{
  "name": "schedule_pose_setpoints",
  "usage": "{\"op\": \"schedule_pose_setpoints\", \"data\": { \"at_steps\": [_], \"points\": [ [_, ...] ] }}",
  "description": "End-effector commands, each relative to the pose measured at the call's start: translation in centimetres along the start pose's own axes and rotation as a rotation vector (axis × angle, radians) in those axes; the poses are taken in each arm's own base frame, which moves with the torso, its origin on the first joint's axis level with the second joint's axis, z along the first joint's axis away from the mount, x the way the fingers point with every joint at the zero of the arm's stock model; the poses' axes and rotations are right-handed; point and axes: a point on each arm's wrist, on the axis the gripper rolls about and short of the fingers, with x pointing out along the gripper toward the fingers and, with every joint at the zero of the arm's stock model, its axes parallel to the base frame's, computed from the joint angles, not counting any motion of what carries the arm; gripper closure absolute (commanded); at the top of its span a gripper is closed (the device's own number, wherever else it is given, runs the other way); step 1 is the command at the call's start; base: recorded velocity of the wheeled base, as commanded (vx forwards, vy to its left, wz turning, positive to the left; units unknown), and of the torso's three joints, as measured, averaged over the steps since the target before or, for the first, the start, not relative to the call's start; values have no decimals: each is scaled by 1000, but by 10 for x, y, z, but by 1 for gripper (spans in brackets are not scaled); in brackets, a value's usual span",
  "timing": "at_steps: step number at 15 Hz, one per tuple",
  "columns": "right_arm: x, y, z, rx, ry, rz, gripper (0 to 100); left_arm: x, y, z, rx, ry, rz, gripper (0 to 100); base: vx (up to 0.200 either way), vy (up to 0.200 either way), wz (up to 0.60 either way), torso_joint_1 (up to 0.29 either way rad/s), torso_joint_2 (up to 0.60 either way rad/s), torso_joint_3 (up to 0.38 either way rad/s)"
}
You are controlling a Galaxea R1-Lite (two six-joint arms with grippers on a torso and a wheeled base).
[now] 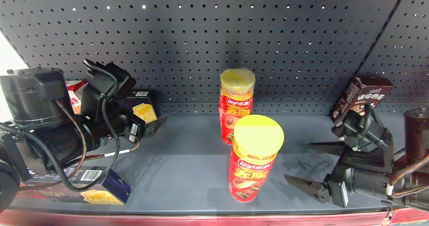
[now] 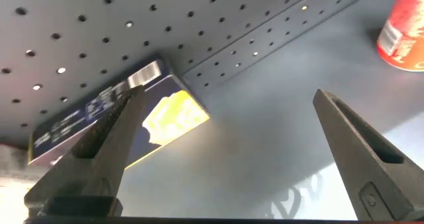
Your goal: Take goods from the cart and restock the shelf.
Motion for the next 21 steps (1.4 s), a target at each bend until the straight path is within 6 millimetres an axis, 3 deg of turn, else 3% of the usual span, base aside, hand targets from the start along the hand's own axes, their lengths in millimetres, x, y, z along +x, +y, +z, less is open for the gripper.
{"op": "schedule_pose_setpoints", "data": {
  "at_steps": [1, 21],
  "points": [
    [17, 6, -6, -8, 53, 36, 0, -1, 2, -1, 0, 2, 7, 0, 0, 0, 0, 0, 0, 0],
    [56, 11, 2, -21, 64, 68, 0, 6, 2, -1, -2, -4, 10, 0, 0, 0, 0, 0, 0, 0]
  ]
}}
